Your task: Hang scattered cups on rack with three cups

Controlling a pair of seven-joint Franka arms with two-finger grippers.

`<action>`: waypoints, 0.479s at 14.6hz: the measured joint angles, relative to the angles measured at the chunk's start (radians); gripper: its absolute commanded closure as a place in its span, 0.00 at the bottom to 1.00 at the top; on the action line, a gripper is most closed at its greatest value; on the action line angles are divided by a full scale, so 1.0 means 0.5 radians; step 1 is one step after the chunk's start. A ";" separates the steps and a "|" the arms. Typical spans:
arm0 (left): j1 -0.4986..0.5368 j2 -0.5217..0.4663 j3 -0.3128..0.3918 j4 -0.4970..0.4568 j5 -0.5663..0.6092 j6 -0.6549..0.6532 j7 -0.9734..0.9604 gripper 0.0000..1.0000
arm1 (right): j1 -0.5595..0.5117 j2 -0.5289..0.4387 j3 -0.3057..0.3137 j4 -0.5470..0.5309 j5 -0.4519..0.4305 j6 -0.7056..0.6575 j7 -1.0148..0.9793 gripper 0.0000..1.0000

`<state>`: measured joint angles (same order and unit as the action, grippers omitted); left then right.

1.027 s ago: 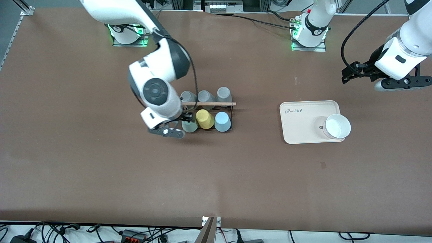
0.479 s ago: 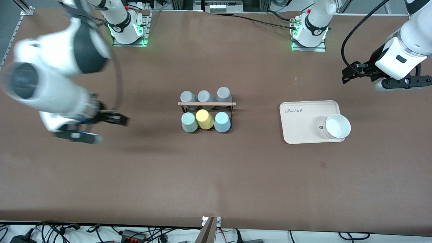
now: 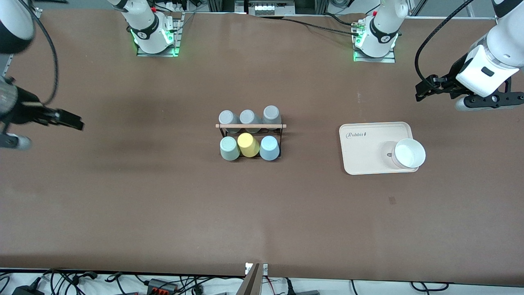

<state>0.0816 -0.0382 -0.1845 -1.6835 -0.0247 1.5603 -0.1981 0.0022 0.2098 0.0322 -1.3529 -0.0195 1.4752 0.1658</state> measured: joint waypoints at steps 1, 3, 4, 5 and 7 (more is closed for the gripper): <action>0.001 0.000 0.000 0.000 0.000 0.000 0.002 0.00 | 0.002 -0.084 0.008 -0.069 -0.011 -0.001 0.010 0.00; 0.002 0.000 0.000 0.000 0.000 0.000 0.006 0.00 | 0.009 -0.249 0.028 -0.226 -0.018 0.006 0.065 0.00; 0.002 0.000 0.000 0.000 0.000 0.000 0.007 0.00 | 0.011 -0.311 0.040 -0.284 -0.018 0.008 0.102 0.00; 0.002 0.000 0.000 0.000 0.000 -0.001 0.008 0.00 | 0.018 -0.350 0.049 -0.322 -0.018 0.007 0.147 0.00; 0.002 0.000 0.000 0.000 0.000 -0.001 0.010 0.00 | 0.040 -0.380 0.056 -0.357 -0.018 0.006 0.175 0.00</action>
<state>0.0825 -0.0382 -0.1843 -1.6833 -0.0247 1.5599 -0.1933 0.0223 0.0198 0.0602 -1.5311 -0.0285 1.4782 0.2535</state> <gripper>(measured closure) 0.000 0.000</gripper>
